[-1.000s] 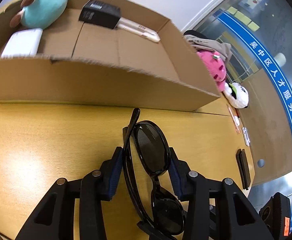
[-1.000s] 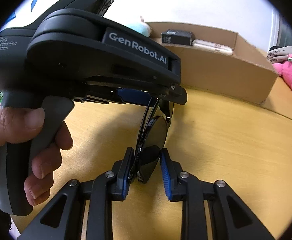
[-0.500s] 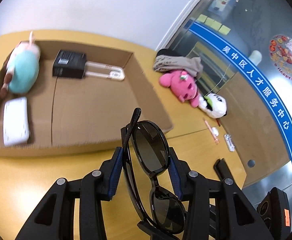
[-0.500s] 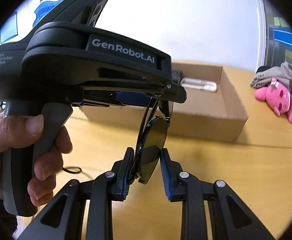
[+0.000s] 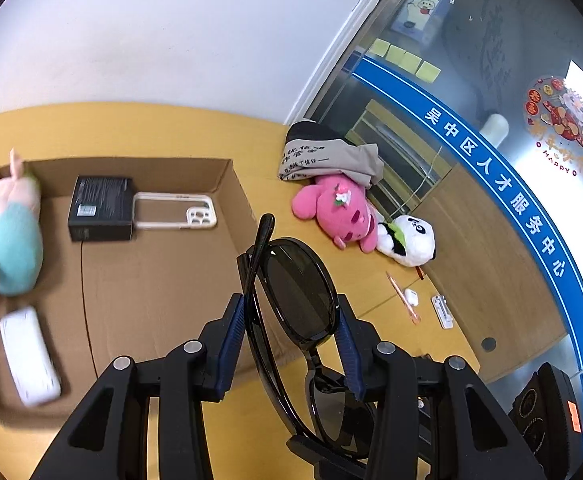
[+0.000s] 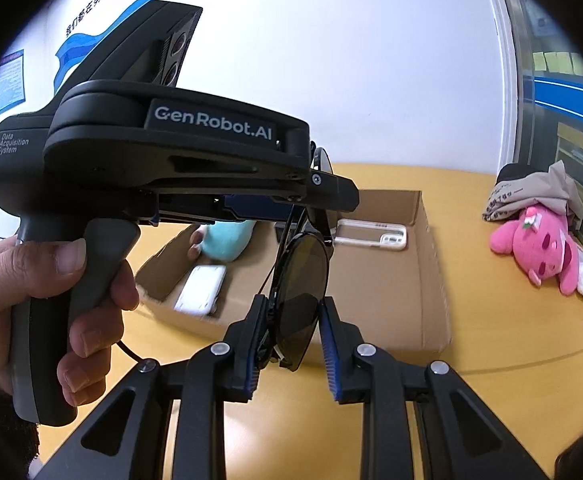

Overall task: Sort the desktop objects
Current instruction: 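Carry the sunglasses into the cardboard box and open both grippers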

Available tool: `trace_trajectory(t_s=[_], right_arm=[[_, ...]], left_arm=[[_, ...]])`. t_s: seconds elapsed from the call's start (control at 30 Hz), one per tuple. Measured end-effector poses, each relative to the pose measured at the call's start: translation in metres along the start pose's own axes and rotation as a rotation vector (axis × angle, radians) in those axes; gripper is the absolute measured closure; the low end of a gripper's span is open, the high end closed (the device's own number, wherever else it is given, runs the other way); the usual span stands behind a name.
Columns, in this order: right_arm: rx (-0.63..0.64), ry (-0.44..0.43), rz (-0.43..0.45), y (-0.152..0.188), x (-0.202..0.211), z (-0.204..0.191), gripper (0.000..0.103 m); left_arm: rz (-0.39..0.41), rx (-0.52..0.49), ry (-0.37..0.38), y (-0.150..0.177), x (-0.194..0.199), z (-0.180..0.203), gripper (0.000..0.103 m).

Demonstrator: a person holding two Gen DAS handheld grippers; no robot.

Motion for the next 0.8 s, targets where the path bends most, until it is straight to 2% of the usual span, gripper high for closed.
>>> trace_trajectory(t_s=[0.17, 0.37, 0.8], right_arm=[[-0.059, -0.016, -0.015, -0.017, -0.025, 0.026, 0.079], [-0.1, -0.005, -0.073, -0.021, -0.068, 0.048, 0.079], [-0.197, 0.03, -0.252, -0.013, -0.156, 0.1, 0.079]], left_arm=[[-0.053, 0.027, 0.013, -0.025, -0.036, -0.02, 0.057], [-0.123, 0.058, 0.022, -0.044, -0.087, -0.042, 0.057], [-0.281, 0.158, 0.028, -0.055, -0.188, -0.088, 0.057]])
Point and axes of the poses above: each gripper's, at about its wrist camera, not at the fingertips, and x roughly against the way its jaws point, z to its right, y to its underside, the point moved 10 cm from there along -x, roughly the way its jaws point, and after that the axes turned 7 degrees about -y, right-handed, at the moved point
